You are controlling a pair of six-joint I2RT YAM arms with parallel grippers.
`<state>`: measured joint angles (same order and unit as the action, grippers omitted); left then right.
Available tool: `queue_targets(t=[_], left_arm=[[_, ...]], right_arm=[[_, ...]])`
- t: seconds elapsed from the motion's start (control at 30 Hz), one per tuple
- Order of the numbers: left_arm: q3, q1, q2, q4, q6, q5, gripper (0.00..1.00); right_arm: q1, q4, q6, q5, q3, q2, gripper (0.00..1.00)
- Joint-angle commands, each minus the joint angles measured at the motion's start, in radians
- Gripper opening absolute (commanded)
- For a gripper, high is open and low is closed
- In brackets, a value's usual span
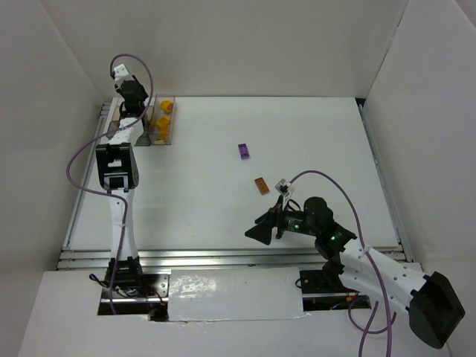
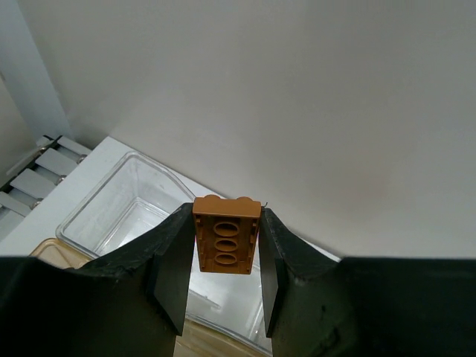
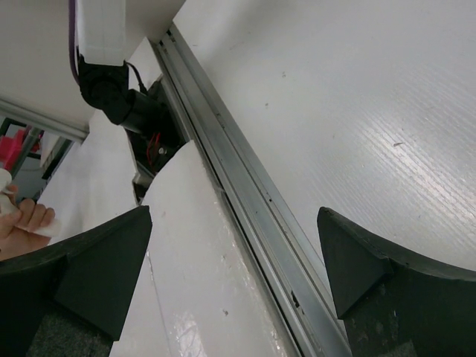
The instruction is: Sort the legos into containers by color
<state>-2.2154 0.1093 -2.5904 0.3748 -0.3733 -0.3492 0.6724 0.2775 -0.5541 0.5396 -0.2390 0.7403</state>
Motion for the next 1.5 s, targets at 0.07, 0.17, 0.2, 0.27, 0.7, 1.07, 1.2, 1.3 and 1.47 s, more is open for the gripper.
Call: queue_targets(t=[0.07,0.17,0.2,0.27,0.7,1.07,1.2,1.3,1.47], left_arm=[[-0.069,0.007,-0.054,0.064,-0.019,0.036,0.29],[-0.07,0.01,-0.077,0.061,-0.024,0.03,0.33],[-0.07,0.01,-0.077,0.059,-0.029,0.03,0.38],[-0.055,0.01,-0.076,0.062,-0.039,0.027,0.47],[0.14,0.01,0.209,0.115,-0.142,0.075,1.0],[0.303,-0.32,0.845,-0.471,-0.151,-0.091,0.99],[0.394,-0.495,0.911,-0.704,-0.248,-0.08,0.99],[0.485,-0.673,0.912,-0.822,-0.383,-0.189,1.0],[0.562,-0.949,0.839,-0.861,-0.584,-0.323,1.0]], right_arm=[[-0.03,0.086,-0.003,0.037,0.017,0.01,1.0],[-0.039,0.091,-0.004,0.042,0.023,0.011,1.0],[-0.039,0.092,-0.004,0.043,0.023,0.013,1.0],[-0.042,0.097,-0.004,0.052,0.021,0.021,1.0],[-0.057,0.106,-0.01,0.056,0.017,0.042,1.0],[-0.086,-0.321,-0.171,-0.528,-0.095,-0.122,1.0],[-0.091,-0.486,-0.255,-0.654,-0.14,-0.309,1.0],[-0.091,-0.691,-0.357,-0.832,-0.215,-0.461,1.0],[-0.091,-0.914,-0.348,-0.946,-0.312,-0.605,1.0]])
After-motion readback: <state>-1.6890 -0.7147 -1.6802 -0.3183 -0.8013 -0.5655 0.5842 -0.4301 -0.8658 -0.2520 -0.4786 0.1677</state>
